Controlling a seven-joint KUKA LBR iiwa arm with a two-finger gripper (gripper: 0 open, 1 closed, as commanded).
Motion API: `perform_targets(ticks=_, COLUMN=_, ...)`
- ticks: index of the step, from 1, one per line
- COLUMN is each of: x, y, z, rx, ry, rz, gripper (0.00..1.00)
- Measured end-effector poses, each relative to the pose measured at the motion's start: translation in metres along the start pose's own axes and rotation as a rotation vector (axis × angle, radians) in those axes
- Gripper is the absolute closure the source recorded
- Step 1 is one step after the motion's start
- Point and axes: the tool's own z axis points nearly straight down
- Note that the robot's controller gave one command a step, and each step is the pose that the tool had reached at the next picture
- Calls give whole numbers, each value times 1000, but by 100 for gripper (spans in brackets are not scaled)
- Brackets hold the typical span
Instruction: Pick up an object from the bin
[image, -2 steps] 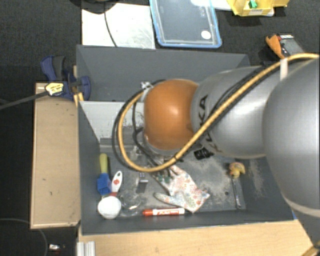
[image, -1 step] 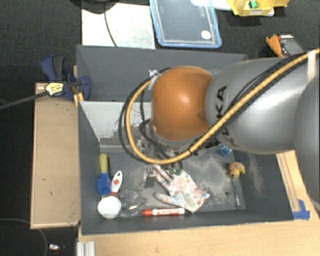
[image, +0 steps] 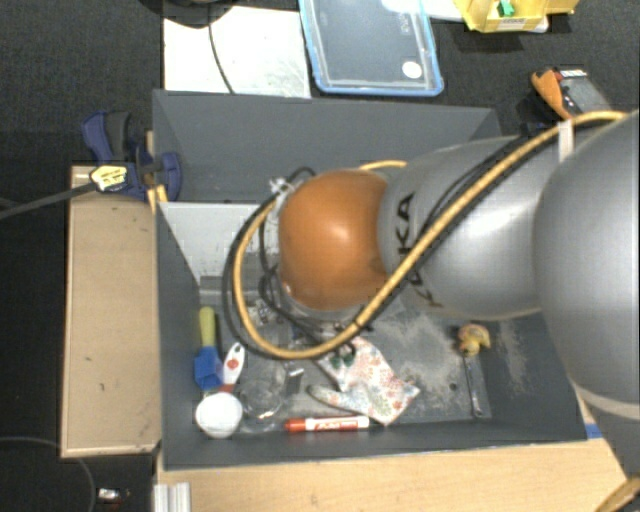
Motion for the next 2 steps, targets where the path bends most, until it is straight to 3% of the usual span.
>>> perform_targets(ticks=1, x=-10, y=-17, z=-53, rx=0, ry=3, rz=118, gripper=0)
perform_targets(ticks=2, x=-4, y=-18, z=-93, rx=1, ry=5, rz=110, gripper=0)
